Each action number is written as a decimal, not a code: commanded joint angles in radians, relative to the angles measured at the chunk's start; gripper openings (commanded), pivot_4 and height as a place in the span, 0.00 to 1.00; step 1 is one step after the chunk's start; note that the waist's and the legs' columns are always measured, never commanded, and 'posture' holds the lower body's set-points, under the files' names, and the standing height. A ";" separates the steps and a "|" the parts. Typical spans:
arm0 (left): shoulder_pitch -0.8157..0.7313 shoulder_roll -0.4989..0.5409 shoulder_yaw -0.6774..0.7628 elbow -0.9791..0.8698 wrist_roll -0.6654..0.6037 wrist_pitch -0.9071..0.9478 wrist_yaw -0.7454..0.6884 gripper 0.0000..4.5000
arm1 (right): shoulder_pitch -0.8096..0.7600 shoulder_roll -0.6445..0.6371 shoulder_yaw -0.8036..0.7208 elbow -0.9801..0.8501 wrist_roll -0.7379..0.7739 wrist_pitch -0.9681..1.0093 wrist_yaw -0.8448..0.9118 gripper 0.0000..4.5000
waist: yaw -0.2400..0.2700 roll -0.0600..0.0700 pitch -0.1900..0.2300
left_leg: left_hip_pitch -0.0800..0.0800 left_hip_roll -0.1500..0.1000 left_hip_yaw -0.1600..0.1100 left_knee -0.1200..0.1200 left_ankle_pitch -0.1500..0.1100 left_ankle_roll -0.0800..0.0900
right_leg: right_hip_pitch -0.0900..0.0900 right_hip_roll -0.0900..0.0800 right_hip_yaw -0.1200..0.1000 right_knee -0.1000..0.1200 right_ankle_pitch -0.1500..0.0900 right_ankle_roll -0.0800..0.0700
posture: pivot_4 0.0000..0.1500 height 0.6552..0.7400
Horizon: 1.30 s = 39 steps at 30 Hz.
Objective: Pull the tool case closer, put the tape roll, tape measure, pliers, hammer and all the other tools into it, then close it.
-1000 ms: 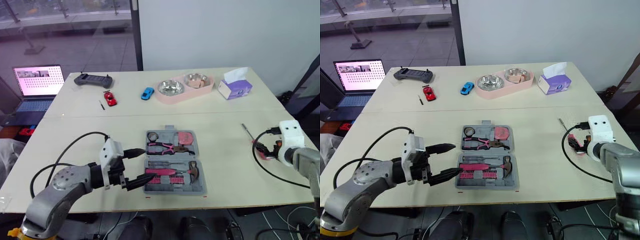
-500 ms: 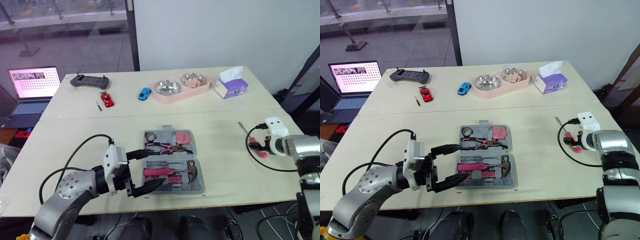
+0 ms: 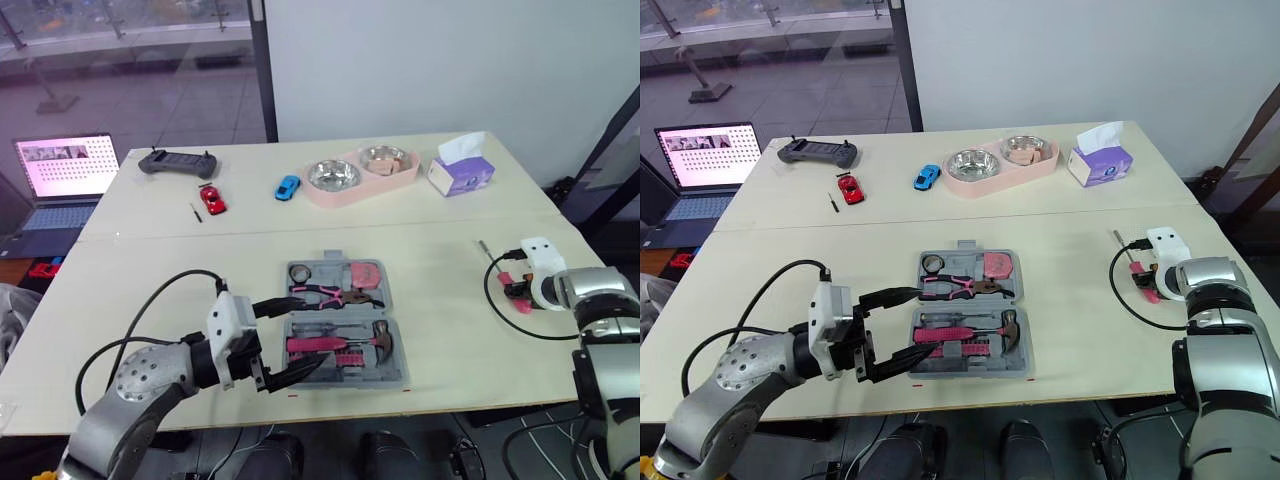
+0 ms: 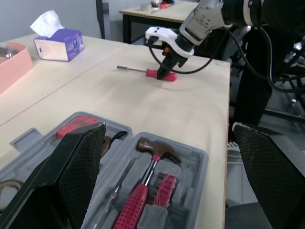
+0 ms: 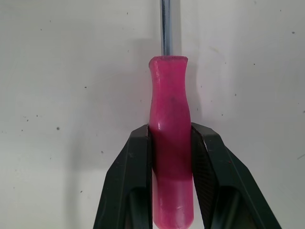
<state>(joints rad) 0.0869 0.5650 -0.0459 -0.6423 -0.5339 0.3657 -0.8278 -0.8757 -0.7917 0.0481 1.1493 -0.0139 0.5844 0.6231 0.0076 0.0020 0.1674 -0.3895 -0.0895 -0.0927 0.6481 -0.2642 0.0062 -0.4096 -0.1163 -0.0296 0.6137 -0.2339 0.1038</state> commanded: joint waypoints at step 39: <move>0.004 0.091 0.069 0.279 0.129 -0.291 -0.185 1.00 | 0.881 0.643 -0.292 -1.836 0.160 0.983 -0.501 0.36 | 0.028 0.001 -0.001 | -0.001 0.001 -0.005 -0.002 0.000 -0.002 | -0.005 0.003 -0.001 0.002 0.000 0.001 | 1.00 1.00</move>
<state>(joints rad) 0.0856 0.6547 0.0165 -0.3268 -0.4021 0.0808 -1.0201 -0.0081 -0.1697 -0.2380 -0.7012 0.1567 1.5846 0.1343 0.0355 0.0026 0.1667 -0.3909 -0.0882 -0.0978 0.6460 -0.2638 0.0043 -0.4150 -0.1129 -0.0309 0.6152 -0.2339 0.1044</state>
